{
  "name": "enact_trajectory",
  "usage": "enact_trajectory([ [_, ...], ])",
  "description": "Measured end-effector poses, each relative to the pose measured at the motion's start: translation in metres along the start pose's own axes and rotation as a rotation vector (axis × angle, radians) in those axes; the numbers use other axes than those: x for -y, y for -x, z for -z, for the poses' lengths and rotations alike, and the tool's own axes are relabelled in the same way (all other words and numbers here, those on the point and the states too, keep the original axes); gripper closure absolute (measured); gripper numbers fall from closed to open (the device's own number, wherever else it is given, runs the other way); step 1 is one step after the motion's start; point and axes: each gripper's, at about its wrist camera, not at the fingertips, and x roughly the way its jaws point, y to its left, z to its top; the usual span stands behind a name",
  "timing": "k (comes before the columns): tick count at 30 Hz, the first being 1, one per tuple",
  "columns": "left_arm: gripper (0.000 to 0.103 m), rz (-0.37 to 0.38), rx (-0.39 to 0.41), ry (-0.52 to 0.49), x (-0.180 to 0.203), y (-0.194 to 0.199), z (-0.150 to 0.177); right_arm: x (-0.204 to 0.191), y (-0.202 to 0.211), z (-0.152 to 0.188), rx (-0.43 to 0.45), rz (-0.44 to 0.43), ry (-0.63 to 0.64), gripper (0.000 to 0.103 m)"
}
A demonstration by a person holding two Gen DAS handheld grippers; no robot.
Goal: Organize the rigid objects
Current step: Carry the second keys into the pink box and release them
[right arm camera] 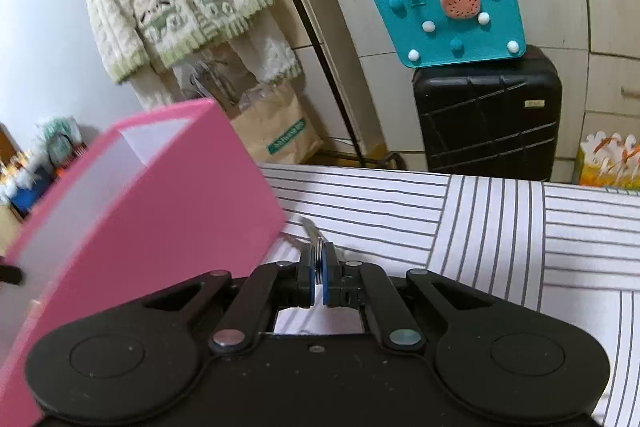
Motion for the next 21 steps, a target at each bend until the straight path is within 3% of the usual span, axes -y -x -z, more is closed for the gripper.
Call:
enact_trajectory([
  [5,0.094,0.016,0.012,0.018,-0.002,0.000,0.002,-0.015,0.025,-0.005,0.081,0.042,-0.019,0.098],
  [11,0.094,0.030,0.023,0.014,-0.005,0.000,0.004,-0.032,0.046,-0.007,0.109,0.062,-0.017,0.098],
  [21,0.093,0.048,0.042,0.005,-0.006,0.000,0.007,-0.087,0.100,-0.027,0.239,0.057,0.024,0.098],
])
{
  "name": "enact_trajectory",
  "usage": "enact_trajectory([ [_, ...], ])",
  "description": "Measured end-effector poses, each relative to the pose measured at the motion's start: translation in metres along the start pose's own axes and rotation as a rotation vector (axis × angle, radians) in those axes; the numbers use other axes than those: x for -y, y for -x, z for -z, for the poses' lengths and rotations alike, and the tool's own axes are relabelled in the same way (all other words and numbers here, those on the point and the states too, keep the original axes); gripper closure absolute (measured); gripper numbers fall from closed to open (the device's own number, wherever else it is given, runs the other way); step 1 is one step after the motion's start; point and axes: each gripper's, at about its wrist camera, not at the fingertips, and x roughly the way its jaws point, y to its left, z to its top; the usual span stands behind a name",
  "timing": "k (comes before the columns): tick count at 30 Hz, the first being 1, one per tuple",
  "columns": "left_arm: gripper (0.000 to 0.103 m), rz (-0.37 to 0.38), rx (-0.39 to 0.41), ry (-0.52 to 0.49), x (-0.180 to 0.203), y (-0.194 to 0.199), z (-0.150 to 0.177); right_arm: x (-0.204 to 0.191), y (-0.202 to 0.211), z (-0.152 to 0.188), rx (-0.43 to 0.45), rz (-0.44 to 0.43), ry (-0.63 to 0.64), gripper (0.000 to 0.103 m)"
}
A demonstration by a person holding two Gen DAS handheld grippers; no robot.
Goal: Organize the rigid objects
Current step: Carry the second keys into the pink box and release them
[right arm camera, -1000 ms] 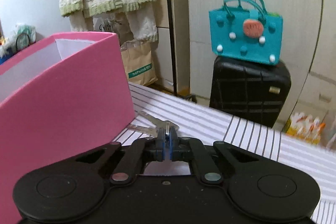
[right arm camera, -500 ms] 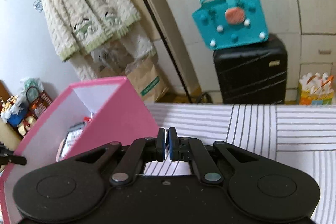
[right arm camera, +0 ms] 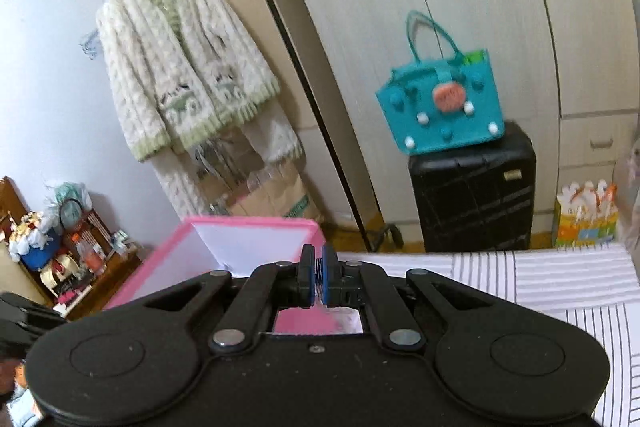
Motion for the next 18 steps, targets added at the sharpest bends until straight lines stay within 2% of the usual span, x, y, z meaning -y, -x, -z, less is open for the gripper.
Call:
enact_trajectory([
  [4,0.093,0.009,0.005,-0.001,-0.001,0.000,0.001,-0.023,0.012,-0.011,0.026,-0.046,0.023,0.098],
  [9,0.093,0.014,0.007,0.003,-0.003,0.000,0.000,-0.053,0.020,-0.017,0.017,-0.131,0.053,0.098],
  [15,0.093,0.028,0.015,0.008,-0.006,0.000,0.002,-0.081,0.004,-0.004,-0.074,-0.199,0.094,0.098],
  [18,0.093,0.033,0.017,0.014,-0.007,0.000,0.002,-0.090,-0.014,0.007,-0.127,-0.205,0.119,0.098],
])
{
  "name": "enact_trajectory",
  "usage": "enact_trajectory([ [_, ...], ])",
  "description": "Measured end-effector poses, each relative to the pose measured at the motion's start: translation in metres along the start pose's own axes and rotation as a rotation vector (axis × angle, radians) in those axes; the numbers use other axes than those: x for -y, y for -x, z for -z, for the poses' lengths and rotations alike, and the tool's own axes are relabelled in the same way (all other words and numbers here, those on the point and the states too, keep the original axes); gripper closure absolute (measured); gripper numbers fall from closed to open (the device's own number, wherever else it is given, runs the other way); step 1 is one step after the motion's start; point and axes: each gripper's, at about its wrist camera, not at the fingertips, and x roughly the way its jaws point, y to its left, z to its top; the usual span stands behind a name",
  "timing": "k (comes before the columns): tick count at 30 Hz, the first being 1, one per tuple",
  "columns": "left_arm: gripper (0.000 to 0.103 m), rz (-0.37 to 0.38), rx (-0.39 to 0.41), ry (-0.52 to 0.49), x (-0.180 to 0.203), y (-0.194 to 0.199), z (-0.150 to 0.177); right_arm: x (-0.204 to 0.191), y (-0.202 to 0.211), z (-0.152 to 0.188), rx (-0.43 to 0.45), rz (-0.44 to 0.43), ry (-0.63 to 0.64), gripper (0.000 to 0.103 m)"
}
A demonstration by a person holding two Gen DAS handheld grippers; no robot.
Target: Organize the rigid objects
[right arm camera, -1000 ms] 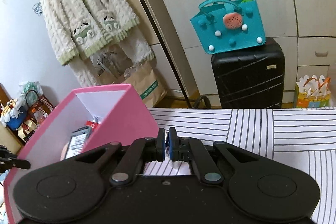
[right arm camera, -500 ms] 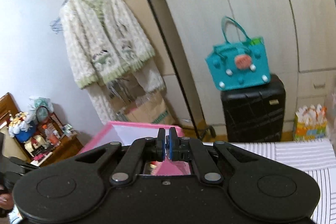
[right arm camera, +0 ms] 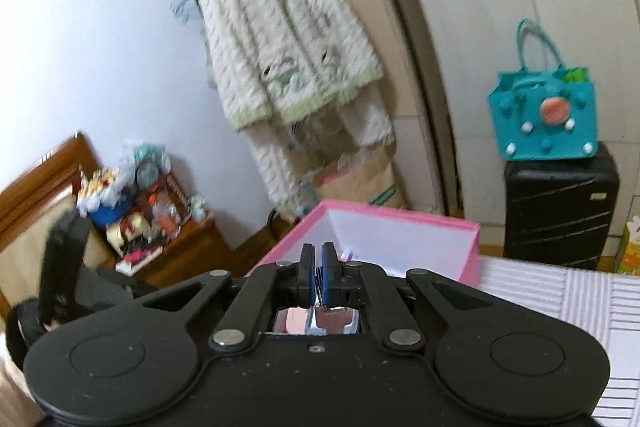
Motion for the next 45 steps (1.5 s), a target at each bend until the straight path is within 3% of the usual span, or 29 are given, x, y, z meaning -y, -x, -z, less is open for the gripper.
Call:
enact_trajectory([
  [7,0.093,0.003,-0.012,-0.008,0.000,0.000,-0.002,0.021,-0.044,0.011,-0.059,0.047,-0.043,0.098],
  [13,0.093,0.013,-0.012,0.004,-0.002,-0.001,-0.003,0.028,-0.060,0.010,-0.047,0.110,-0.012,0.098],
  [16,0.093,0.011,-0.012,0.009,-0.002,-0.001,-0.003,0.026,-0.058,0.010,-0.018,0.158,0.027,0.097],
  [21,0.093,0.012,-0.004,0.017,-0.004,0.000,-0.001,0.025,-0.043,0.012,-0.010,0.161,0.018,0.093],
  [28,0.093,0.010,-0.008,0.039,-0.005,0.001,-0.002,0.012,-0.015,0.019,-0.053,0.175,0.018,0.091],
  [31,0.093,-0.008,0.007,0.045,0.001,0.016,0.001,0.003,0.002,0.022,-0.082,0.189,0.014,0.083],
  [33,0.090,-0.030,0.042,0.029,0.008,0.033,0.004,-0.004,0.018,0.024,-0.089,0.194,0.032,0.070],
  [36,0.090,-0.049,0.075,0.032,0.017,0.056,0.010,-0.013,0.038,0.031,-0.086,0.200,0.070,0.059],
  [39,0.089,-0.055,0.112,0.030,0.029,0.073,0.017,-0.018,0.058,0.039,-0.086,0.193,0.094,0.051],
  [44,0.087,-0.009,0.150,0.027,0.052,0.088,0.030,-0.024,0.071,0.050,-0.082,0.241,0.123,0.046],
  [45,0.087,-0.001,0.154,0.020,0.058,0.089,0.033,-0.025,0.074,0.052,-0.079,0.248,0.128,0.041],
])
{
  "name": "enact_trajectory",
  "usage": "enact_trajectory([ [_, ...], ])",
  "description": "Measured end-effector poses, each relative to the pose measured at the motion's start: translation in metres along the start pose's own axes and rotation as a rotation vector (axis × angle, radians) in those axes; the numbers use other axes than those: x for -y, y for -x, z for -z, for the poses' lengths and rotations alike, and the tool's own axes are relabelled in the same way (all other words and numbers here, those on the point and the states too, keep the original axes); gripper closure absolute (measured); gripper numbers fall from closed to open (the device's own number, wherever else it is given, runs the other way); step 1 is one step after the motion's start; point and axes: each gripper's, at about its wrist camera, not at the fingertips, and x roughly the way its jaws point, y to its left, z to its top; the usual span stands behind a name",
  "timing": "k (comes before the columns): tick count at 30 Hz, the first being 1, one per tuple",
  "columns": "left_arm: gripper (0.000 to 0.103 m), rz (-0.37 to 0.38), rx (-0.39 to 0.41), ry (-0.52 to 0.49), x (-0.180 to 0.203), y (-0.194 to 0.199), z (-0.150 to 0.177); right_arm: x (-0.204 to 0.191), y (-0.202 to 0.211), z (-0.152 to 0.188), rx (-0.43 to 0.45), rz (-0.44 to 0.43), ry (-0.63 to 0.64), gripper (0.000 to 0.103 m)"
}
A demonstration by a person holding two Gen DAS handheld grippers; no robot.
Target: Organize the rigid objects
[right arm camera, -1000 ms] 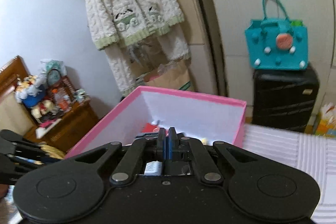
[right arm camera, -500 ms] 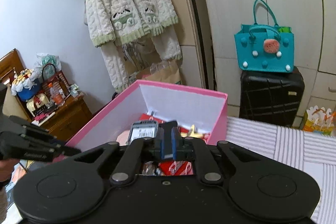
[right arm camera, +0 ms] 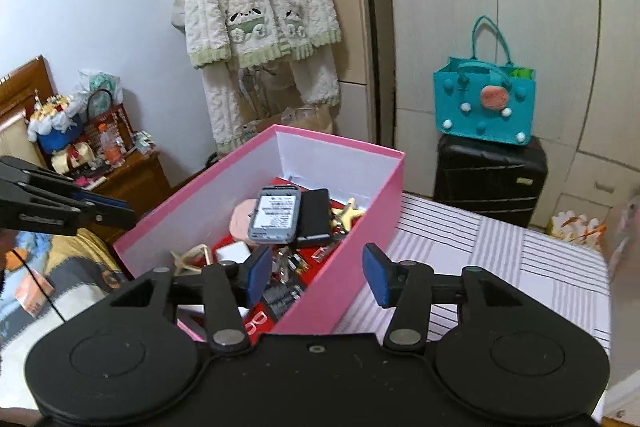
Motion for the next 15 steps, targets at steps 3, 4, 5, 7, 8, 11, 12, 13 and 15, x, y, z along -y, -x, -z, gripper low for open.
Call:
enact_trajectory([
  [3,0.081,0.035,0.029,-0.024,0.017,0.006,0.009,-0.005,0.004,0.006,-0.006,-0.009,0.024,0.025],
  [4,0.076,0.045,0.037,-0.026,0.020,0.007,0.012,-0.008,0.004,0.009,-0.022,-0.018,0.059,0.021],
  [5,0.074,0.052,0.042,-0.027,0.024,0.008,0.016,-0.011,0.005,0.012,-0.026,-0.013,0.078,0.010],
  [7,0.072,0.047,0.039,-0.023,0.029,0.008,0.020,-0.016,0.009,0.018,-0.017,0.017,0.090,0.004],
  [8,0.072,0.048,0.040,-0.029,0.032,0.008,0.021,-0.017,0.010,0.019,-0.020,0.025,0.087,0.002],
  [11,0.062,0.058,0.045,-0.024,0.037,0.012,0.026,-0.019,0.016,0.022,-0.053,0.072,0.061,0.002],
  [12,0.060,0.057,0.049,-0.024,0.039,0.013,0.028,-0.020,0.019,0.022,-0.066,0.089,0.055,0.002],
  [13,0.058,0.050,0.054,-0.027,0.041,0.013,0.029,-0.020,0.023,0.023,-0.071,0.094,0.055,0.002],
  [15,0.053,0.043,0.062,-0.029,0.045,0.012,0.030,-0.018,0.035,0.026,-0.049,0.085,0.061,0.002],
])
